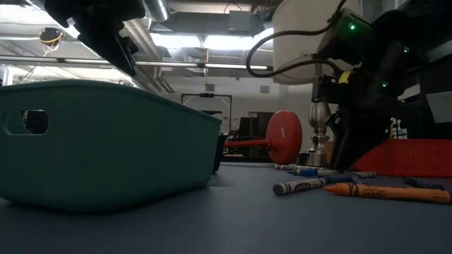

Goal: Sort crayons
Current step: Put the gray crayon into the white bin

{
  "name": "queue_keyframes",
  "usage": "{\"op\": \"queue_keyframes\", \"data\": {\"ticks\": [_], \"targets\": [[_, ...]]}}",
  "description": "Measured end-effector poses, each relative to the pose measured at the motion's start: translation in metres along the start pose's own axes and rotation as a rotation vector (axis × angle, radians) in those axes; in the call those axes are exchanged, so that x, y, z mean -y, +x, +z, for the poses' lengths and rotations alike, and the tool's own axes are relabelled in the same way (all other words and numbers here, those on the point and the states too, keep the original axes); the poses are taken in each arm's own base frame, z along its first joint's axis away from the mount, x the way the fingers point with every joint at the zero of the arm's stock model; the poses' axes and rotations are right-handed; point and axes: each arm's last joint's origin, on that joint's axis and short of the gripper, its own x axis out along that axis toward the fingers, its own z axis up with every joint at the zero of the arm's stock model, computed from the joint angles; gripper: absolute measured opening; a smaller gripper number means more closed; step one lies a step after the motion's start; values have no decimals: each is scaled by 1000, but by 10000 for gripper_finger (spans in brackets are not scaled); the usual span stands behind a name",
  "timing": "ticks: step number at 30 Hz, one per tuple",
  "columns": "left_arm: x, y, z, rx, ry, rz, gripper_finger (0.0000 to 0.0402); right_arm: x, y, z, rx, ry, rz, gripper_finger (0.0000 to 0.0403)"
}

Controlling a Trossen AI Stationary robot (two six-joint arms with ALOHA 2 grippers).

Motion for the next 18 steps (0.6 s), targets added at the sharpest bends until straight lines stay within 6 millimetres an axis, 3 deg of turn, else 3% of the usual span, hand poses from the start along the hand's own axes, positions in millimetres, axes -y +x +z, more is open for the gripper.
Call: {"op": "queue_keyframes", "data": {"ticks": [18], "targets": [[0, 0, 0, 0, -2, 0, 117, 0, 17, -5, -65, -5, -12, 88]]}}
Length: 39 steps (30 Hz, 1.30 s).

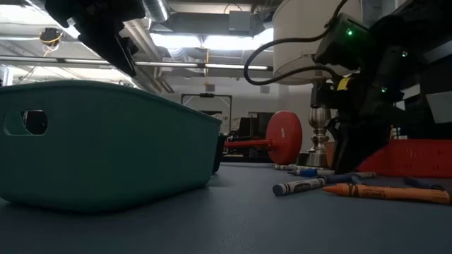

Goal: Sort crayons
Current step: Put the gray crayon into the white bin

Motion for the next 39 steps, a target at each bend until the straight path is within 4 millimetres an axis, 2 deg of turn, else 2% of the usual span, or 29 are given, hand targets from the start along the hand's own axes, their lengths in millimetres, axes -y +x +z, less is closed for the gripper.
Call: {"op": "queue_keyframes", "data": {"ticks": [8, 17, 22, 27, 33, 39], "targets": [[0, 0, -3, -27, 0, 3, 117, 0, 0, -1, -3, 0, -1, 83], [-6, -2, -22, -222, -117, 99, 117, 0, 1, -1, -8, 0, -1, 14], [-6, 0, -30, -269, -128, 108, 117, 0, -1, 3, 1, 0, 1, 12], [-6, 14, -52, -345, -137, 122, 117, -2, -10, 15, -14, -5, -2, 25], [-6, 32, -76, -377, -183, 124, 117, -5, -28, 36, -11, -26, 24, 14], [-5, 42, -75, -282, -196, 106, 117, -11, -51, 61, -16, -53, 122, 18]]}}
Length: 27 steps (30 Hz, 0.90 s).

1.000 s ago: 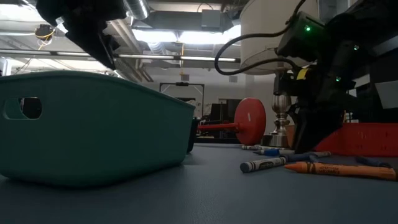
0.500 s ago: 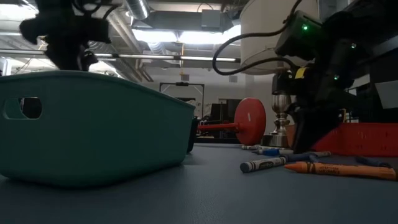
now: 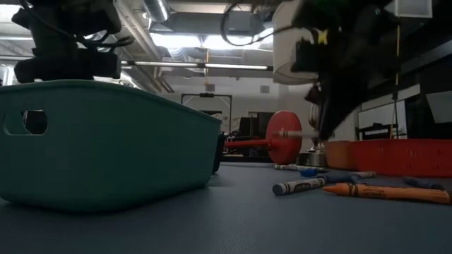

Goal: Sort crayons
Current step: Put the gray crayon into the white bin

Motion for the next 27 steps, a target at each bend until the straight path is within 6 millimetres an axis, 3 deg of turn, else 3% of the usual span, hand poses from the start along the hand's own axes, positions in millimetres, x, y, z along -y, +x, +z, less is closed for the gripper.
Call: {"op": "queue_keyframes", "data": {"ticks": [5, 13, 17, 27], "targets": [[3, 5, 7, 117, -17, -36, 117, -16, -21, 17, -10, -34, 58, 20], [8, 4, 23, 309, 39, -85, 117, -67, -47, 21, -52, -130, 91, 21], [10, 1, 30, 389, 48, -103, 117, -89, -52, 9, -104, -50, 27, 21], [11, 0, 31, 394, 57, -156, 117, -145, -66, -48, -186, 181, -194, 21]]}}
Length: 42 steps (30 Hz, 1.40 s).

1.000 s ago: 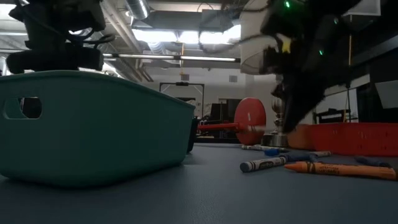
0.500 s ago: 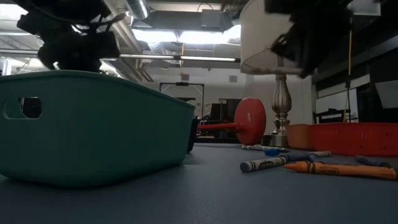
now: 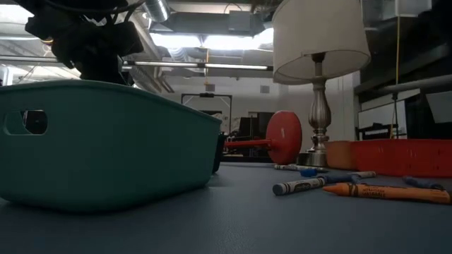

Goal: Sort crayons
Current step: Put the gray crayon into the white bin, then put the green crayon into the black bin

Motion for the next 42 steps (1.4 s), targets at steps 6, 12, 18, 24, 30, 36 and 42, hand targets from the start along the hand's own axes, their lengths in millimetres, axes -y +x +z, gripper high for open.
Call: {"op": "queue_keyframes", "data": {"ticks": [6, 12, 18, 24, 30, 36, 42], "targets": [[0, 0, 0, 0, 0, -2, 117, -21, 3, -48, -29, 49, -8, 21], [0, 0, 0, -1, 3, -2, 117, -28, 9, -82, -67, 79, -25, 21], [5, 0, -1, -1, 136, -21, 117, -25, 16, -94, -86, 55, -55, 21], [11, 0, -3, -4, 308, -42, 117, -20, 25, -101, -172, 50, -65, 42], [10, 12, -8, -70, 386, -35, 117, -19, 27, -103, -192, 49, -71, 104], [6, 35, -16, -173, 402, -17, 117, -19, 27, -103, -192, 50, -71, 139], [0, 55, -24, -245, 389, 1, 117, -19, 27, -103, -192, 49, -71, 142]]}}
